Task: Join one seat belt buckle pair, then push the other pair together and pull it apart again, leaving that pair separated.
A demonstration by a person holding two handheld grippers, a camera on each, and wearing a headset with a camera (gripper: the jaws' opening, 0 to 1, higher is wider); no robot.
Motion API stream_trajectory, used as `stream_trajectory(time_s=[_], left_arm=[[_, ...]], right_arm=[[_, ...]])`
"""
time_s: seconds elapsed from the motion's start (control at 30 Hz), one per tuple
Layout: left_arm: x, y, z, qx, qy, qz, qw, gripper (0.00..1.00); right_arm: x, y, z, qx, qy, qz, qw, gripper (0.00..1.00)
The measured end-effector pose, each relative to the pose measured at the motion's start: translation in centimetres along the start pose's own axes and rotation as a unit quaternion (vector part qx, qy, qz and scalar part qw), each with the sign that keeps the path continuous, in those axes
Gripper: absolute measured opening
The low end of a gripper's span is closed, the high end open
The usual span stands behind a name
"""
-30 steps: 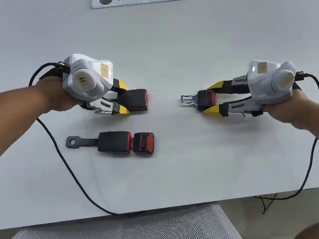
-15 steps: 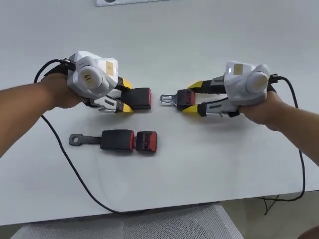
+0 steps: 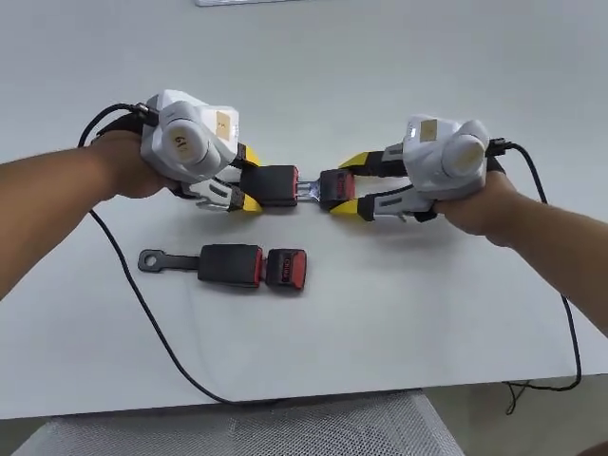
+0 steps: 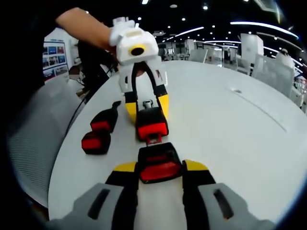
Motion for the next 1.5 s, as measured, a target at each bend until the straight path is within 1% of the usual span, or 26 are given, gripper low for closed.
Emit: stream_trajectory(time_s=[0.03,0.1,0.17,0.33,0.43,0.53,0.63,0.7,1.0,1.17,1.5], left_arm=[[0.0,0.0,0.0,0.0,0.0,0.0,1.0,0.34],[0.0,0.0,0.0,0.0,0.0,-0.002,1.0,0.34],[0.0,0.0,0.1,0.001,-0.001,-0.003,1.0,0.34],[0.1,0.1,0.1,0.0,0.0,0.001,1.0,0.33],[0.2,0.1,0.2,-0.003,0.003,0.005,1.0,0.33],[0.2,0.1,0.2,-0.003,0.003,0.004,1.0,0.33],[0.3,0.1,0.3,-0.006,0.01,0.01,0.9999,0.33],[0.2,0.1,0.3,-0.006,0.01,0.008,0.9999,0.33],[0.3,0.1,0.3,-0.007,0.013,0.011,0.9998,0.33],[0.4,0.1,0.2,-0.007,0.011,0.012,0.9998,0.33],[0.6,0.1,0.2,-0.011,0.019,0.019,0.9996,0.33]], right_arm=[[0.1,0.0,0.0,-0.003,-0.006,0.003,1.0,0.35],[0.0,-0.3,0.0,0.0,0.004,0.001,1.0,0.34],[-0.1,-0.4,0.0,-0.001,0.006,0.002,1.0,0.34],[0.2,-0.1,0.4,-0.004,0.019,-0.003,0.9998,0.34],[0.5,0.5,1.0,-0.006,0.019,-0.005,0.9998,0.34],[0.4,0.2,1.0,-0.01,0.023,-0.005,0.9997,0.34],[0.4,0.2,1.1,-0.013,0.027,-0.006,0.9995,0.34],[0.4,0.2,1.2,-0.015,0.029,-0.006,0.9995,0.34],[0.3,0.2,1.5,-0.026,0.031,0.002,0.9992,0.34],[0.2,0.4,1.7,-0.042,0.036,0.007,0.9984,0.35],[0.2,0.3,1.8,-0.051,0.036,0.013,0.998,0.35]])
Point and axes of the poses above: the centre of the closed fingertips' face, and the gripper's own axes: y roughly forward along the fingers, z roughly to its left, x roughly out of its top, the point moved 6 cm from there along -y, roughly backward along the fingers, and after that the axes turned 10 degrees about y, right-handed, at the moved point
